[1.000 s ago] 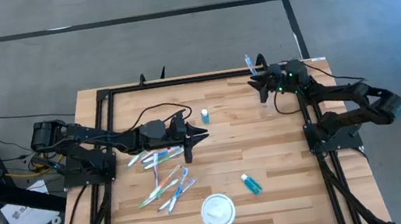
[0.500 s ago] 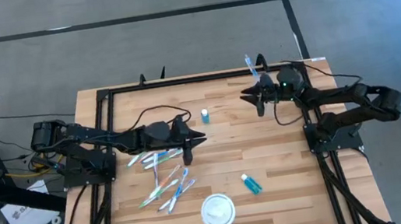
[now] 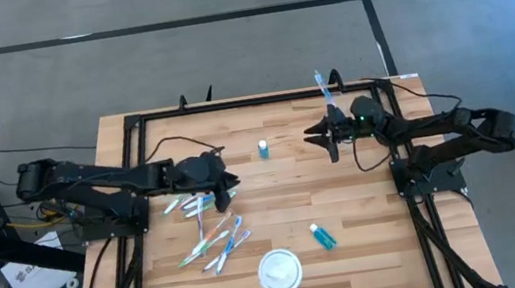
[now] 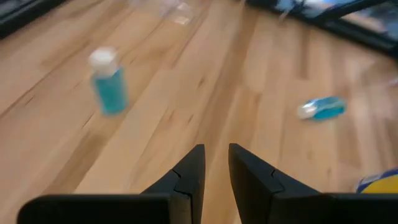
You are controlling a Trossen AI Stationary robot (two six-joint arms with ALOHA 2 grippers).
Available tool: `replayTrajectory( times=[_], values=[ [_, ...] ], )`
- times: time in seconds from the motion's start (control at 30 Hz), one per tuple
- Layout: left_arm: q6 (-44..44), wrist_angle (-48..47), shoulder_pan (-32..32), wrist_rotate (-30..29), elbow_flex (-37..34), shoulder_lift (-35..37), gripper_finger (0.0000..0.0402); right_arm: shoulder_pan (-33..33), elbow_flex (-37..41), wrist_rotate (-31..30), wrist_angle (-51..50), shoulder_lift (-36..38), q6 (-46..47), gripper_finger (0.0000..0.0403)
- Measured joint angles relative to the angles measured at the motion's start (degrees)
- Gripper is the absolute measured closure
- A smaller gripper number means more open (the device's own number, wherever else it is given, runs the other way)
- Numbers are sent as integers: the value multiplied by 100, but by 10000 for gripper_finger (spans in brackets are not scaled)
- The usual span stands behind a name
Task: Pick & Place toothbrushing station
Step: Put the green toothbrush into the transparent organizer
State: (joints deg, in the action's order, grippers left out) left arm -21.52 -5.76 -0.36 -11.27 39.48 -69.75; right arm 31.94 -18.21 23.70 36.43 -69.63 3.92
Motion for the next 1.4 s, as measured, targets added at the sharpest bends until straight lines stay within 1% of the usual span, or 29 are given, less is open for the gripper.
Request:
replayTrajectory(
  times=[0.17, 0.27, 0.47, 0.63, 0.73, 0.9, 1.0, 1.1, 1.23, 1.4],
  values=[
    [-341, -966, 2, -150, 0, 250, 335, -289, -101, 0, 0, 2, 1, 282],
    [-466, -1350, 2, -235, 0, 267, 335, -470, -168, 0, 0, 2, 0, 282],
    [-696, -1991, 2, -610, 0, 209, 335, -761, -226, -1, 0, 2, 2, 282],
    [-780, -2451, 6, -830, 0, 211, 335, -933, -226, -115, 4, 2, -3, 282],
    [-974, -2712, 18, -946, -2, 211, 335, -991, -226, -131, 2, 2, -91, 282],
    [-1071, -2859, 50, -1010, -34, 211, 335, -1022, -226, -131, 3, 2, -93, 283],
    [-1075, -2870, 73, -1182, -214, 211, 335, -1022, -226, -133, 11, 2, -94, 283],
    [-1089, -2887, 196, -1230, -469, 211, 335, -1022, -226, -133, 15, 2, -94, 283],
    [-1332, -2855, 377, -1178, -716, 211, 335, -1022, -226, -133, 76, 2, -94, 283],
    [-1377, -2713, 493, -1017, -941, 211, 335, -1022, -226, -131, 188, 2, -93, 283]
  ],
)
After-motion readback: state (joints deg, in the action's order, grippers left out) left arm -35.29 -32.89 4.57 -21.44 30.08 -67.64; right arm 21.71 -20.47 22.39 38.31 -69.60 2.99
